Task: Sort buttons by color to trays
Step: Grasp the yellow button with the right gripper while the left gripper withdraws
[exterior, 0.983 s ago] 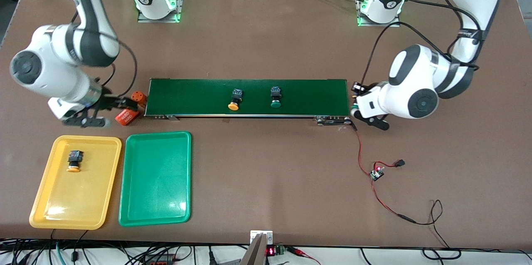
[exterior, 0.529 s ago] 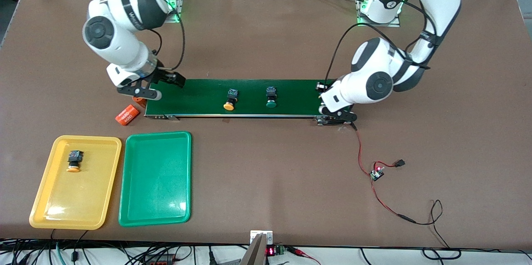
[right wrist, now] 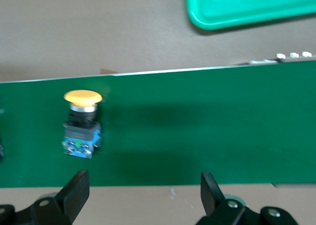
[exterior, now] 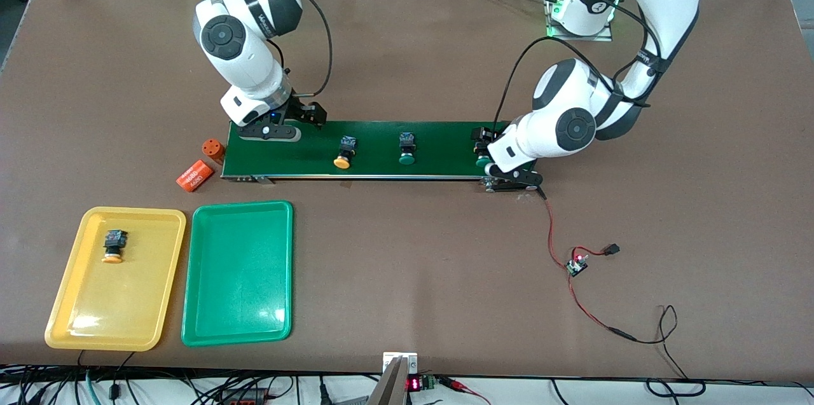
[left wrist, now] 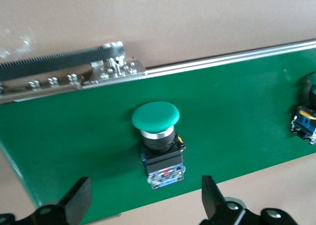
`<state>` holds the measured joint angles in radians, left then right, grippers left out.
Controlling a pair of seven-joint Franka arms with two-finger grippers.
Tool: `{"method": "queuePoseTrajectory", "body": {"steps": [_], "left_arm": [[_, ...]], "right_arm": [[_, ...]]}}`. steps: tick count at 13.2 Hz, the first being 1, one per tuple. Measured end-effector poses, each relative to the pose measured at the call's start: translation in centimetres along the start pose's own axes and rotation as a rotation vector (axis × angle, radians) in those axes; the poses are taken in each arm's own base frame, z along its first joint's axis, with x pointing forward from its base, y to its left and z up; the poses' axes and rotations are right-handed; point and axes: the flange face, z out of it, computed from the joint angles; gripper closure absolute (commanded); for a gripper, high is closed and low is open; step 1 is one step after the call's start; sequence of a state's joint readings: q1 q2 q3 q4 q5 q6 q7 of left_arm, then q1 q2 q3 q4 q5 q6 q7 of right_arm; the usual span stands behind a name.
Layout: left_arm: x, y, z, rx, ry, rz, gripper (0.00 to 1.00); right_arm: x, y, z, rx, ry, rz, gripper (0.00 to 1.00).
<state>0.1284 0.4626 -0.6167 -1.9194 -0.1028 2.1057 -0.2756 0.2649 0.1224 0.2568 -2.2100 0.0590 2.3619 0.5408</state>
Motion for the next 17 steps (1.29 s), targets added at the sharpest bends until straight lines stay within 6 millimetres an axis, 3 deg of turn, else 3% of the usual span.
{"method": "queuePoseTrajectory", "body": {"steps": [3,5,7,11,15,17], "left_arm": [[0.6,-1.4,-6.8,0.033,-0.014,-0.026,0.0],[0.7,-4.3,-11.6,0.067,0.027,-0.049,0.0],[-0.4,-7.1,-15.7,0.11,0.06,-0.087,0.0],[-6.1,-8.9,-23.7,0.257,0.087,-0.03,0.0],[-12.7,-12.5,-33.5,0.209,0.241,-0.066,0.0],[-13.9,-15.2,-35.4,0.171,0.276,-0.106,0.0]], "right_arm": [[0.5,-0.2,1.9,0.018,0.011,0.002,0.0],[0.8,-0.2,3.5,0.026,0.011,0.005,0.0],[0.9,-0.2,4.6,0.033,0.012,0.007,0.0],[1.1,-0.2,5.1,0.037,0.013,0.056,0.0],[0.8,-0.5,5.4,0.034,0.004,0.132,0.0],[0.5,-0.8,6.1,0.028,-0.007,0.125,0.0]]}}
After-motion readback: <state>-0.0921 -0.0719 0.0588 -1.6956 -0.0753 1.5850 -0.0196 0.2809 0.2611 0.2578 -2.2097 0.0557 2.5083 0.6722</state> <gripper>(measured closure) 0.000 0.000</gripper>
